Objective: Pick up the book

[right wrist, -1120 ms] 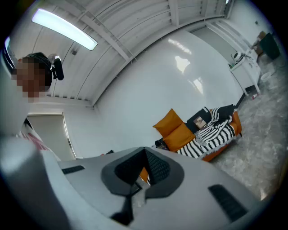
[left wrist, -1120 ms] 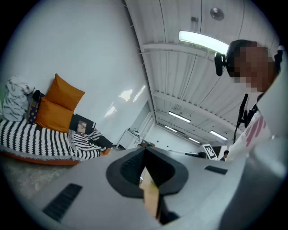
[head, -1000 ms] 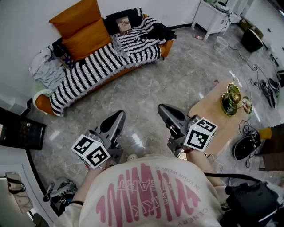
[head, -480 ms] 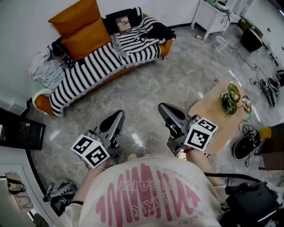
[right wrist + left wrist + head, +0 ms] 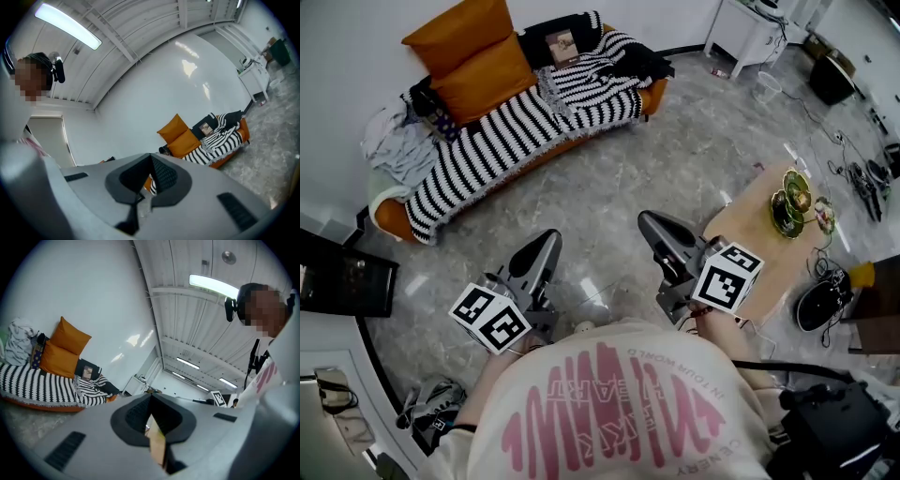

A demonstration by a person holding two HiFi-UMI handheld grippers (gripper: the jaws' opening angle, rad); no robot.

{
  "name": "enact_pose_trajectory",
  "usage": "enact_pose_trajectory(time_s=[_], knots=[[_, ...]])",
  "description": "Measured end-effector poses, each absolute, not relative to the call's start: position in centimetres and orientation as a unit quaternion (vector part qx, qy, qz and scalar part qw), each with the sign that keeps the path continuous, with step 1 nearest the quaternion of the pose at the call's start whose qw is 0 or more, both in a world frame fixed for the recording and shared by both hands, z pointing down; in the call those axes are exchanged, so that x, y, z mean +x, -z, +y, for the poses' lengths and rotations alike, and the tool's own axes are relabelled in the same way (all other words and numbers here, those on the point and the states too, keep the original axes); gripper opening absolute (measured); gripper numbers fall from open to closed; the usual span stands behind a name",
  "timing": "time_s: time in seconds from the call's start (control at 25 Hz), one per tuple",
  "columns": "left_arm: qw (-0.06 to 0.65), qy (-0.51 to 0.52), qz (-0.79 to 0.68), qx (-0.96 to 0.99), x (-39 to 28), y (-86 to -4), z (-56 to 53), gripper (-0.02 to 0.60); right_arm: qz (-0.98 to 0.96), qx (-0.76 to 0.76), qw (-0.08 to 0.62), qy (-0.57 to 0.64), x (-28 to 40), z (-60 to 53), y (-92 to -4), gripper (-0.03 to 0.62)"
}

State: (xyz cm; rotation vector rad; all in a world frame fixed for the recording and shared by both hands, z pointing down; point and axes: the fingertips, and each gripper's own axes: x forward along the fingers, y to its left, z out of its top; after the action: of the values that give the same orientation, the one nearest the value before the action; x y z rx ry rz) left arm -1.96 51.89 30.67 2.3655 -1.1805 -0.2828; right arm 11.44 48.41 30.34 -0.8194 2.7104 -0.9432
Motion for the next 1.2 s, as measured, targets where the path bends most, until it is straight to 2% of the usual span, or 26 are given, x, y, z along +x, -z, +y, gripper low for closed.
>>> enact_pose_trajectory(time_s=[0.44, 0.92, 1.2], knots=[[0.249, 0.083, -0.423, 0.867, -5.3, -32.2, 52.4, 0.006, 0.899, -0.295, 0.079, 0.313, 8.7, 48.9, -31.6, 0.007], [0.261, 0.087, -0.437, 0.856, -6.9, -33.5, 50.1, 0.006, 0.895, -0.308, 0.075, 0.314, 8.7, 45.5, -31.8, 0.006], [0.257, 0.075, -0.438, 0.858, -5.5, -33.7, 46.2, 0.006, 0.893, -0.314, 0.081, 0.311, 10.6, 41.2, -32.0, 0.007]])
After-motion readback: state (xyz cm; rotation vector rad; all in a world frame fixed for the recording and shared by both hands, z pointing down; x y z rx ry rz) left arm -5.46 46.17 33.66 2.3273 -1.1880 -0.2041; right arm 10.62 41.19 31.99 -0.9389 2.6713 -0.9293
